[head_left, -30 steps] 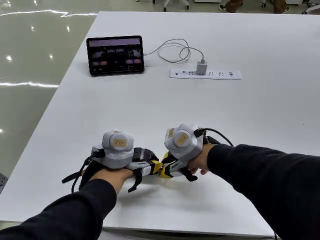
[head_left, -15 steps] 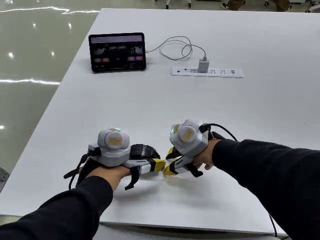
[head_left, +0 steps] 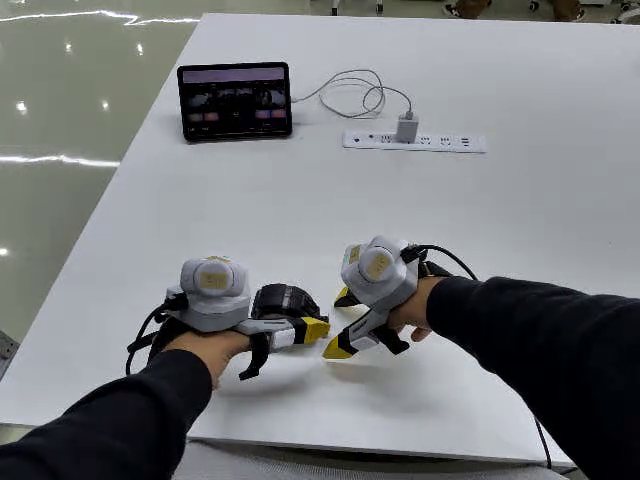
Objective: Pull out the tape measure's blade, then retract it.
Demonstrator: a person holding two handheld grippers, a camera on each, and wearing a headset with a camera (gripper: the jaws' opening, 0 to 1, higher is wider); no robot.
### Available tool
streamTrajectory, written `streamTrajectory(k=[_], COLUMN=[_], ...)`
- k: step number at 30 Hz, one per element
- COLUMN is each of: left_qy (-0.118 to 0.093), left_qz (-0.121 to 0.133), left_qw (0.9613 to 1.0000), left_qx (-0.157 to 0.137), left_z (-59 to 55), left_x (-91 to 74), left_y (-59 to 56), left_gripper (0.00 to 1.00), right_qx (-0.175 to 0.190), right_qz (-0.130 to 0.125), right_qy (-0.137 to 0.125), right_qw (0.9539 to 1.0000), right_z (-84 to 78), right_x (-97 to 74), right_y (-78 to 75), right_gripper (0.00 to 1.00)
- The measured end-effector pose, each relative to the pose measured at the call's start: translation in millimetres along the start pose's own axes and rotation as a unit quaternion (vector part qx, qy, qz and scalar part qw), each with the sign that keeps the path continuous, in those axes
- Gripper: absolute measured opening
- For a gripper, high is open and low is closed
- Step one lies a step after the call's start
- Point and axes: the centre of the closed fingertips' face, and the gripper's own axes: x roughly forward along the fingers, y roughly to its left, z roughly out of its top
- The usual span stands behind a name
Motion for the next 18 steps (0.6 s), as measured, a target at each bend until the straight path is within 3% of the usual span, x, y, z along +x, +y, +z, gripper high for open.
streamTrajectory(k=[3, 12, 16, 18], left_qy=[0.019, 0.013, 0.027, 0.024], left_qz=[-0.002, -0.020, -0.029, -0.029], left_qw=[0.9998, 0.9996, 0.9992, 0.9993], left_qx=[0.005, 0.012, 0.005, 0.008], left_z=[-5.3, -2.9, -6.9, -5.7], left_x=[-2.5, -11.9, -14.5, -16.3], left_y=[1.4, -0.3, -3.1, -3.2], left_gripper=[1.00, 1.00, 1.00, 1.00], right_qx=[0.014, 0.047, 0.064, 0.076], right_qz=[-0.004, -0.022, -0.025, -0.027], right_qy=[-0.007, -0.039, -0.052, -0.055], right_qw=[0.9999, 0.9979, 0.9963, 0.9952], right_z=[0.1, -3.0, -4.9, -7.7], right_x=[-4.2, -18.4, -23.7, -25.6], right_y=[-1.5, -0.4, 0.2, 0.6], right_gripper=[0.57, 0.70, 0.73, 0.76])
